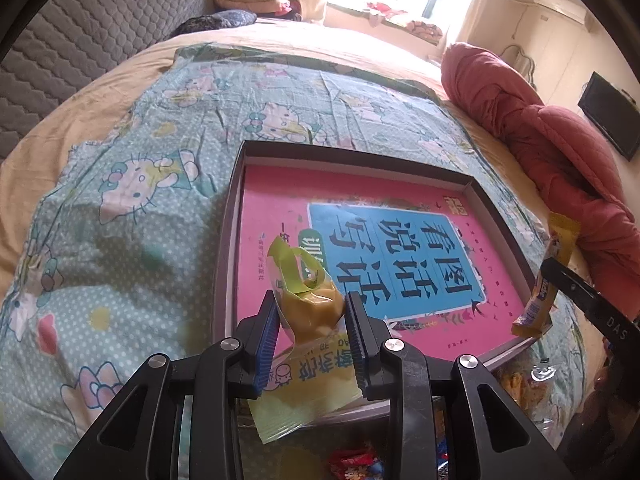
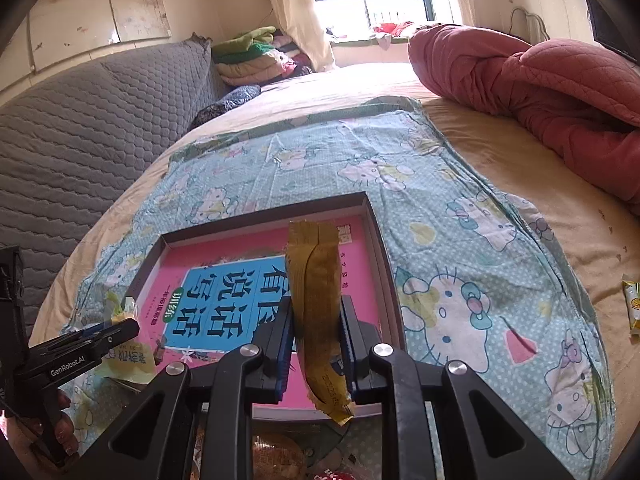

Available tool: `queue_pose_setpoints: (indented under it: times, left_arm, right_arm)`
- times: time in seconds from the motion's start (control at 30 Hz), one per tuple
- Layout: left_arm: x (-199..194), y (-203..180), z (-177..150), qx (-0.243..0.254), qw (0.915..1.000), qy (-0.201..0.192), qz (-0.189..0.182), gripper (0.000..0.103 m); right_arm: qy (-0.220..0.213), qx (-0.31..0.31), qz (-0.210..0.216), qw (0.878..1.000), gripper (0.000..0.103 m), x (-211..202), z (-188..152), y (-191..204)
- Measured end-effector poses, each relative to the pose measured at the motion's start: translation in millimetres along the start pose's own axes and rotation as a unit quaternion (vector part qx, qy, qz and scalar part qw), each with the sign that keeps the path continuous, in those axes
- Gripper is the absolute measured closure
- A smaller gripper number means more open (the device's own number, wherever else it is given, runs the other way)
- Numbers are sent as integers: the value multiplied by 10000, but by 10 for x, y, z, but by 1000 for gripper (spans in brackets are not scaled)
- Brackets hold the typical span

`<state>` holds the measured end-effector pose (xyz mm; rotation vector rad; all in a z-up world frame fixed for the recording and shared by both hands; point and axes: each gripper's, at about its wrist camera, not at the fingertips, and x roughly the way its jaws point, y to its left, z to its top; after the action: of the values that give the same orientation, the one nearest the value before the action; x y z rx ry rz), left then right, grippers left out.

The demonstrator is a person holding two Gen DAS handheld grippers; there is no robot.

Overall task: Organize snacks
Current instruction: 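Lift both held snacks and carry them over the pink-lined tray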

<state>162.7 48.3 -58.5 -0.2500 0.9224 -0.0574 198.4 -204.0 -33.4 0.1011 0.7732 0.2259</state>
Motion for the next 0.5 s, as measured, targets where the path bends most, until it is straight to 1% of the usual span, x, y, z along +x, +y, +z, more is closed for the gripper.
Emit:
queue_pose_setpoints:
  times: [0.2,0.3,0.5]
  left_arm:
    - [64,-1,-29,5,9999,108,-12,69]
    - [95,-10,-47,29,9999,155,-38,69]
    - [102,-31,-69,72,9998,203,-51,69]
  right_arm:
    - [161,-92,1,9998,81,126,-27,51]
    - [367,-68,-97,9993,81,232,-61,47]
    - [481,-33,-207,9986,81,298,-107,16]
